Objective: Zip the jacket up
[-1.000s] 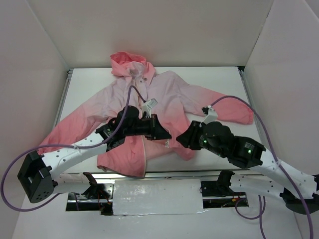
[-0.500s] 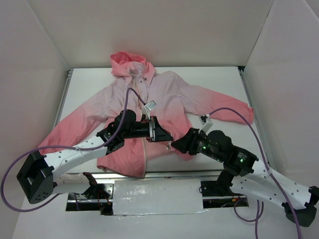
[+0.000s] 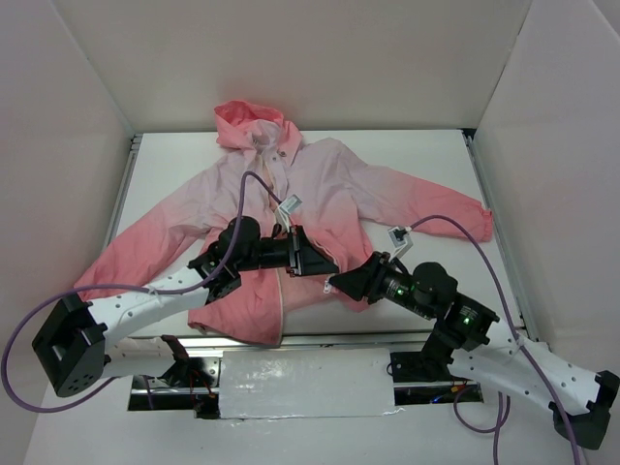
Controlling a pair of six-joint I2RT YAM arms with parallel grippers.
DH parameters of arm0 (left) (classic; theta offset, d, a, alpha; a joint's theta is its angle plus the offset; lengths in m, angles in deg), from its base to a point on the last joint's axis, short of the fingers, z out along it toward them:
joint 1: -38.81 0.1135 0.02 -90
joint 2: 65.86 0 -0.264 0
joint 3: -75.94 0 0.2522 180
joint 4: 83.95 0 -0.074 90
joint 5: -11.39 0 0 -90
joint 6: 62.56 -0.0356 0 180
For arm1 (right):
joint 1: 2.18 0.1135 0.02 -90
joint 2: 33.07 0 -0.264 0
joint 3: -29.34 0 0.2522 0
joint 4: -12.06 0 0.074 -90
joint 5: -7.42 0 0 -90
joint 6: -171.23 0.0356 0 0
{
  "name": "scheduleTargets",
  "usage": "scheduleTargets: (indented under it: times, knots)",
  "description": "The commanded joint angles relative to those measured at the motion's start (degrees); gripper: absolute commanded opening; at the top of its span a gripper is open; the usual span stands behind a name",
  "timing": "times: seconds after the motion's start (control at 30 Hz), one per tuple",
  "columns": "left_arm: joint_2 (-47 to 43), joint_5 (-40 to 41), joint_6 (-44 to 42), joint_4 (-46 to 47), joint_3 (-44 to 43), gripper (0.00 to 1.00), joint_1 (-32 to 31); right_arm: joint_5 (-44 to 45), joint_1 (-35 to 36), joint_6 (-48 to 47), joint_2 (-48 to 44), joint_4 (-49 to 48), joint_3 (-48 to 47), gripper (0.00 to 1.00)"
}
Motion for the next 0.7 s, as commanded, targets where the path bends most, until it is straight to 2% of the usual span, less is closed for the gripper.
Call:
scheduleTargets:
  times: [0.0, 0.23, 0.27, 0.33, 0.67]
  knots:
    - [-2.5, -1.7, 1.9, 7.2, 0.2, 0.0, -0.3, -1.5, -0.3, 0.9, -2.5, -7.8, 2.5, 0.46]
    - [-3.4, 1.1, -0.4, 3.1, 0.2, 0.0, -0.3, -1.7, -0.5, 1.2, -5.8, -7.6, 3.3, 0.39]
    - [-3.3, 1.4, -0.7, 2.3, 0.1, 0.0, -0.3, -1.6, -0.3, 1.4, -5.9, -7.6, 3.5, 0.34]
    - [-3.2, 1.8, -0.8, 2.1, 0.0, 0.0, -0.3, -1.7, -0.4, 1.6, -6.3, -7.8, 3.8, 0.32]
    - [-2.4, 3.2, 0.3, 3.0, -0.7, 0.0, -0.3, -4.2, -0.4, 1.7, -3.1, -9.3, 3.6, 0.37]
